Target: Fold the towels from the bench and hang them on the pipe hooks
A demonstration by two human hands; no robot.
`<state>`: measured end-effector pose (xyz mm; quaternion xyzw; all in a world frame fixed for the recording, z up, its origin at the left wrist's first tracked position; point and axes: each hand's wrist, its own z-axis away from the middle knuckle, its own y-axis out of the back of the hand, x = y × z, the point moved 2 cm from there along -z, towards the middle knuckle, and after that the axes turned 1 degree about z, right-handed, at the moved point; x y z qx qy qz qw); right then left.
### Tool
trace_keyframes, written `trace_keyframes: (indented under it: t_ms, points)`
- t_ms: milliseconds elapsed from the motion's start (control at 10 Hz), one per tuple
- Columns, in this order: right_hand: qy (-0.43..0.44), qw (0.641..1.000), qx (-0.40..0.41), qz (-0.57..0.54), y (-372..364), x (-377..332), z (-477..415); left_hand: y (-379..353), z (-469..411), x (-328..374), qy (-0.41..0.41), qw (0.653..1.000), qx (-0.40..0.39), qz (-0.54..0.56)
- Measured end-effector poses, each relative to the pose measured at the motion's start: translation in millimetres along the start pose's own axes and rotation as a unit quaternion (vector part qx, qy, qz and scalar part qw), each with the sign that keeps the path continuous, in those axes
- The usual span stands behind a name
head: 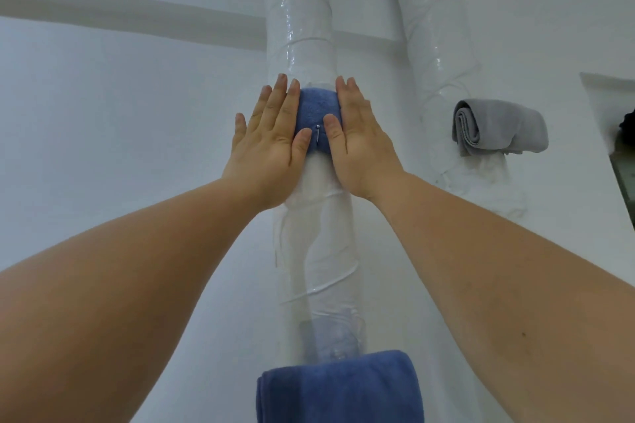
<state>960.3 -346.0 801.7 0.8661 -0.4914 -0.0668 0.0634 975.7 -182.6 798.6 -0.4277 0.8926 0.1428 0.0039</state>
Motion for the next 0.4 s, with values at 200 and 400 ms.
trace_keyframes:
  t_ms: [200, 400]
  points:
    - [-0.078, 0.978, -0.127, 0.143, 31, -20, -1, 29, 0, 13, 0.015, 0.985, -0.1, -0.143]
    - [-0.108, 0.98, -0.113, 0.125, 63, -47, 12, 64, 12, 27, 0.006, 0.973, -0.123, -0.194]
